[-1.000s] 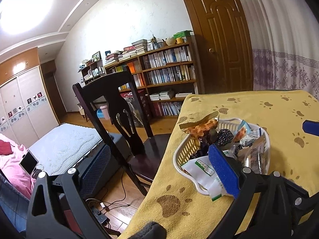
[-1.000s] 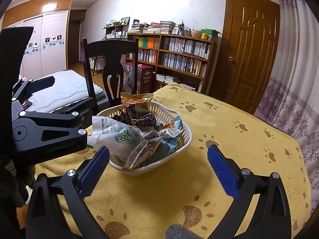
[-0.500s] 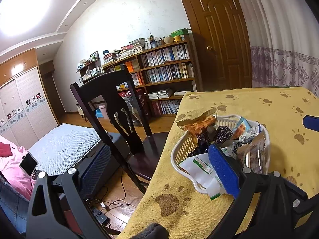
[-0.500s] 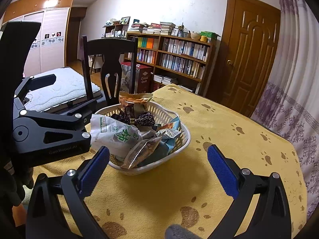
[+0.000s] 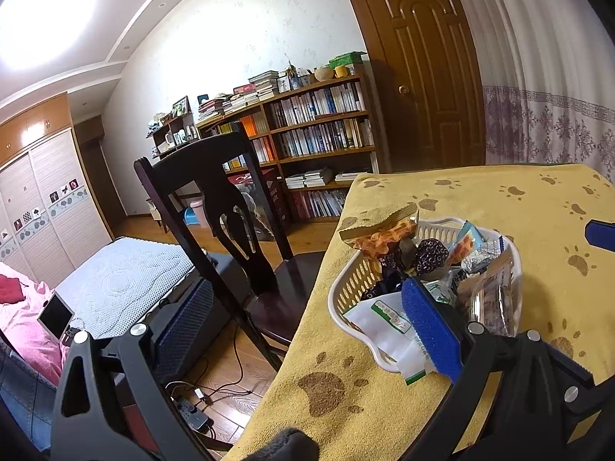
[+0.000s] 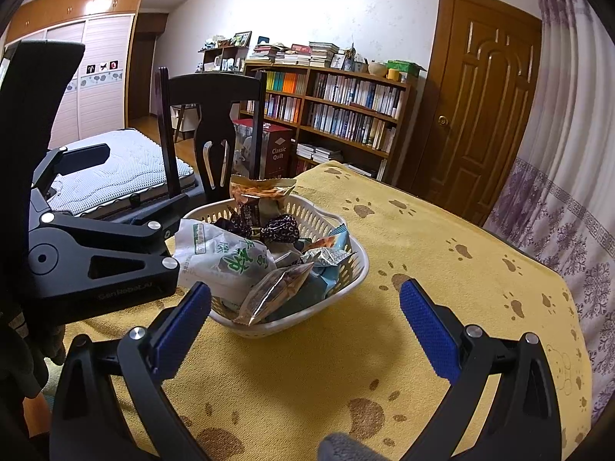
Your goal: Organize snacks
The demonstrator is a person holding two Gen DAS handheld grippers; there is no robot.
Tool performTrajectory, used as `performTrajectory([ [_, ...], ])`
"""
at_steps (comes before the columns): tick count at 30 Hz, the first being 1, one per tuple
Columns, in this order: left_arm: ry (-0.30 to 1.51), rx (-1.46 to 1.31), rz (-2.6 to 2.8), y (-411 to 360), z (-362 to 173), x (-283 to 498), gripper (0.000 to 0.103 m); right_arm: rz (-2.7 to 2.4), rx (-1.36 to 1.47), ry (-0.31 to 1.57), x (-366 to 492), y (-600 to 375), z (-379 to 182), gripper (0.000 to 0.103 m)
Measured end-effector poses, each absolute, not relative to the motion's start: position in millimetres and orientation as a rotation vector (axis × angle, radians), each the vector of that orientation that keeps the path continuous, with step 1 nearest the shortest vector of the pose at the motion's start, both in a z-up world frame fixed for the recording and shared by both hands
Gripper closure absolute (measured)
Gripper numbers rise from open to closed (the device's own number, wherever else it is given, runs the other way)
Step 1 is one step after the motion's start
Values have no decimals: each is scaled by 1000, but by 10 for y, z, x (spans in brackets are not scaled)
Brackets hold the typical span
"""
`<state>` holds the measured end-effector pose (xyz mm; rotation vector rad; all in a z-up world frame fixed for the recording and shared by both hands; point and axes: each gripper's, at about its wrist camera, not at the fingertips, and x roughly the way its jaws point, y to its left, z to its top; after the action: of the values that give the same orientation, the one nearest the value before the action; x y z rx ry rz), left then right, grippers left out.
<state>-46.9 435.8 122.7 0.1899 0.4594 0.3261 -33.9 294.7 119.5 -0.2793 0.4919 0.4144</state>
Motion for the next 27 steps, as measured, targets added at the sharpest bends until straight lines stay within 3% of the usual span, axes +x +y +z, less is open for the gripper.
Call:
performTrajectory([
  [27, 465, 193, 334, 4388, 1194, -457, 3, 346, -278, 525, -272, 2892, 1124, 5],
])
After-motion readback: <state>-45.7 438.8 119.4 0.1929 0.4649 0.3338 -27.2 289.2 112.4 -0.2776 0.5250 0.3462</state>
